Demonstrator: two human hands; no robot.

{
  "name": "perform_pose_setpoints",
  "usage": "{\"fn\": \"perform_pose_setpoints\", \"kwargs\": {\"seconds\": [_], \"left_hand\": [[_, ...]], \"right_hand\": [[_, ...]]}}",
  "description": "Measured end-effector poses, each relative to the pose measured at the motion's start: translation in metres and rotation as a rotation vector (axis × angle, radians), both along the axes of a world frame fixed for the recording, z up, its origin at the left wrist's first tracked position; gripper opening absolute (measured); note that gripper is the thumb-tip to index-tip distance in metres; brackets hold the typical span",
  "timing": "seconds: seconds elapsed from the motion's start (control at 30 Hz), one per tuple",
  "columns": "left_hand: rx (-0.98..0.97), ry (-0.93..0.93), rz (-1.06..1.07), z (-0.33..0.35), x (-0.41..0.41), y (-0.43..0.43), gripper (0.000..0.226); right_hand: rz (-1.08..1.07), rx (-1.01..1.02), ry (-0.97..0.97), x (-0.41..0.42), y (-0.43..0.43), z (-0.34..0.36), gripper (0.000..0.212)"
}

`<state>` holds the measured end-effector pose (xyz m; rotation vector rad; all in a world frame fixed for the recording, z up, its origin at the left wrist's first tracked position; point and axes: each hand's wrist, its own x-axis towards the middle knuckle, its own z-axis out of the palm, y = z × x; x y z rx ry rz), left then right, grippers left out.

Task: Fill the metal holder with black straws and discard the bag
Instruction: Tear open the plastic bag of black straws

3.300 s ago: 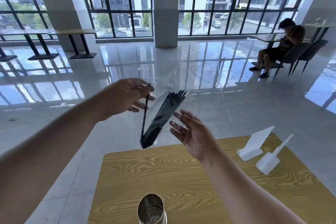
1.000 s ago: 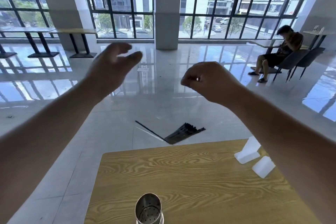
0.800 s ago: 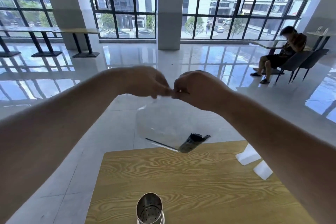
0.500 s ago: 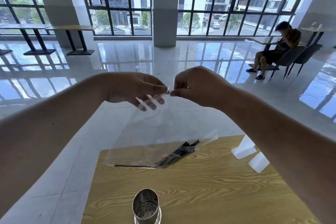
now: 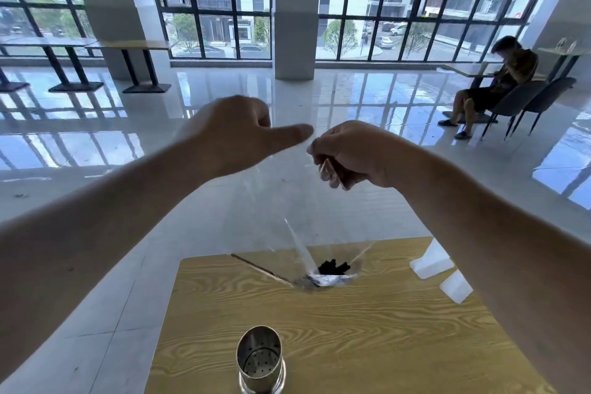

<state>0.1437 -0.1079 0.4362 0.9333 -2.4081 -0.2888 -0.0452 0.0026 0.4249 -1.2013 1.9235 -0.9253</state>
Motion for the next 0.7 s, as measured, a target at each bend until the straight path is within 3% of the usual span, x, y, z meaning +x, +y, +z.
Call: {"fn": "perform_pose_setpoints", "kwargs": {"seconds": [0.1,0.2,0.27,0.33,0.4,0.47,0.5,0.57,0.6,0.7], "left_hand": [[0.016,-0.144,0.107,-0.03,0.005,0.009,0.116],[0.165,-0.119,0.176,-0.063,0.006,0.006,0.113],[0.557,-0.095,0.148,-0.08,0.005,0.003,0.084],[0.863,-0.24,0.079,-0.088,0.003,0.001,0.031],[0.76,-0.251,0.078,-0.089,-0.002,-0.005,0.021],[0.542,-0.078,0.11,-0.076,-0.009,-0.011,0.021],[0.43,-0.076,0.121,-0.068,-0.011,-0.014,0.022],[0.225,-0.316,0.118,-0.056,-0.012,-0.014,0.025],[0.145,-0.349,0.119,-0.054,-0.01,-0.015,0.026],[0.054,-0.247,0.143,-0.04,-0.007,-0.024,0.028]], "right_hand": [[-0.02,-0.028,-0.01,0.0,-0.003,-0.002,0.029],[-0.053,-0.098,-0.055,0.0,-0.003,-0.002,0.038],[-0.089,-0.15,-0.107,-0.003,-0.002,-0.006,0.043],[-0.091,-0.099,-0.052,-0.005,0.002,-0.014,0.037],[-0.107,-0.023,0.133,-0.007,0.009,-0.025,0.033],[-0.226,-0.126,0.253,-0.013,0.015,-0.032,0.034],[-0.278,-0.182,0.277,-0.014,0.017,-0.033,0.034],[-0.293,-0.189,0.357,-0.01,0.02,-0.038,0.036],[-0.295,-0.204,0.403,-0.006,0.021,-0.04,0.037],[-0.335,-0.325,0.422,0.001,0.022,-0.04,0.038]]}}
